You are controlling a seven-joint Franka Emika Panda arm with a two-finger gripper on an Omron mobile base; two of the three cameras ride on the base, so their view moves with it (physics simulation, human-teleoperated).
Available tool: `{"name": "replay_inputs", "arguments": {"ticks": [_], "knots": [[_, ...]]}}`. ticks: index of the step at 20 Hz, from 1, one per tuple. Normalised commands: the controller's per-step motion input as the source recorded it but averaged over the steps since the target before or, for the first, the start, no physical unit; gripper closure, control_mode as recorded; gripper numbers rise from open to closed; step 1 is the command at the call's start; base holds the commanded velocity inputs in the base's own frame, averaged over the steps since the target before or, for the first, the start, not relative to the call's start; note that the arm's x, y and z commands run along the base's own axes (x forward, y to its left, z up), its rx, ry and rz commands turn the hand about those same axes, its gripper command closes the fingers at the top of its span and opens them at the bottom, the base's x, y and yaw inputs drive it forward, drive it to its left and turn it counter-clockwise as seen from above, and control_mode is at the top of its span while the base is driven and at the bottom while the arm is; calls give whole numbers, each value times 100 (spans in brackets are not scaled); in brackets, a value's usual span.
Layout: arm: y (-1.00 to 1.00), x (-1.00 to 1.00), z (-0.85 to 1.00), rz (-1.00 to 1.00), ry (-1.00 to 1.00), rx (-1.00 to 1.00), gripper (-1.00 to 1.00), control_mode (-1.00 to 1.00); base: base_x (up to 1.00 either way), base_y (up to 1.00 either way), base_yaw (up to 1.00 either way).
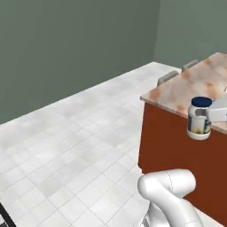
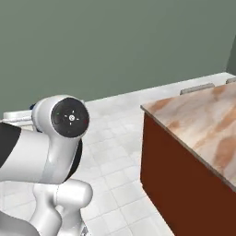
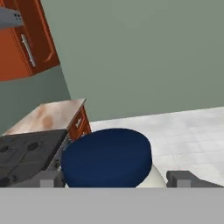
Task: Move the mustard and mayonnaise from the cabinet to the dining counter.
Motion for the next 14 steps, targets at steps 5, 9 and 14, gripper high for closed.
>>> {"name": "replay_inputs", "arguments": {"ticks": [5, 9, 14], "knots": [[0, 0, 0, 0, 0, 0, 100, 100, 30, 7, -71], [0, 0, 0, 0, 0, 0, 100, 100, 33, 12, -70], [0, 0, 0, 0, 0, 0, 100, 100, 51, 31, -47]]}}
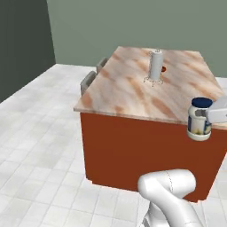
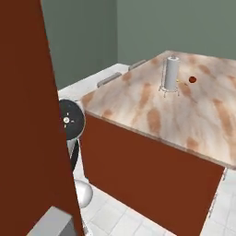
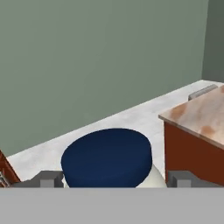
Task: Move the mustard and mayonnaise from the cabinet to the dining counter.
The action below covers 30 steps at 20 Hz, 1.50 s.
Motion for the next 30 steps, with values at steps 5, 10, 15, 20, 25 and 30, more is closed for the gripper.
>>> {"name": "replay_inputs", "arguments": {"ticks": [5, 10, 15, 20, 25, 30], "knots": [[0, 0, 0, 0, 0, 0, 100, 100, 68, 50, -24], [0, 0, 0, 0, 0, 0, 100, 100, 75, 43, -18], [0, 0, 0, 0, 0, 0, 100, 100, 74, 36, -32], [0, 0, 0, 0, 0, 0, 100, 100, 67, 34, -34], [0, 0, 0, 0, 0, 0, 100, 100, 57, 45, -26], [0, 0, 0, 0, 0, 0, 100, 100, 57, 42, -14]]}}
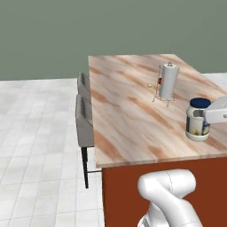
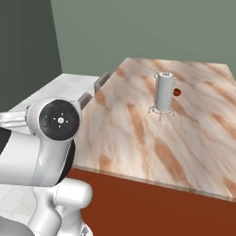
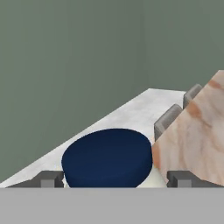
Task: Move the mustard and mayonnaise from the cabinet to the dining counter.
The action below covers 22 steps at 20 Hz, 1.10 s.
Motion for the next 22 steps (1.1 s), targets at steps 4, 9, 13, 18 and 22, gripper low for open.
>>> {"name": "replay_inputs", "arguments": {"ticks": [4, 9, 13, 18, 22], "knots": [[0, 0, 0, 0, 0, 0, 100, 100, 55, 37, -18], [0, 0, 0, 0, 0, 0, 100, 100, 48, 28, -12], [0, 0, 0, 0, 0, 0, 100, 100, 39, 20, -6], [0, 0, 0, 0, 0, 0, 100, 100, 34, 10, -2], [0, 0, 0, 0, 0, 0, 100, 100, 1, 1, 0]]}}
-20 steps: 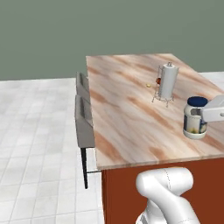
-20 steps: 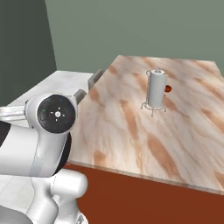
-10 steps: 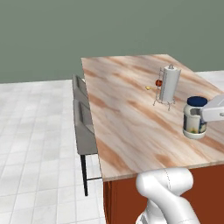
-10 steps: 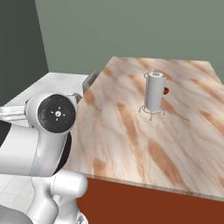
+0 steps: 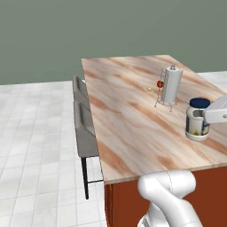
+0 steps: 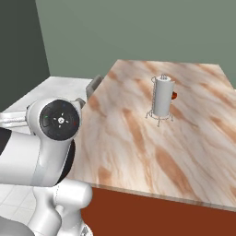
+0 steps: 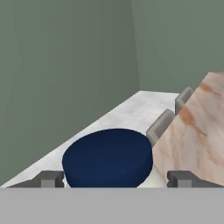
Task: Move the mustard and mayonnaise from the cabinet to the dining counter.
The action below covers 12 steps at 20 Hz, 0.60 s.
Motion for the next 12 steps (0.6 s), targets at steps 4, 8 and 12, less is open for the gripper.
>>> {"name": "replay_inputs", "arguments": {"ticks": [4, 8, 12], "knots": [[0, 0, 0, 0, 0, 0, 100, 100, 0, 0, 0], [0, 0, 0, 0, 0, 0, 100, 100, 0, 0, 0], [0, 0, 0, 0, 0, 0, 100, 100, 0, 0, 0]]}}
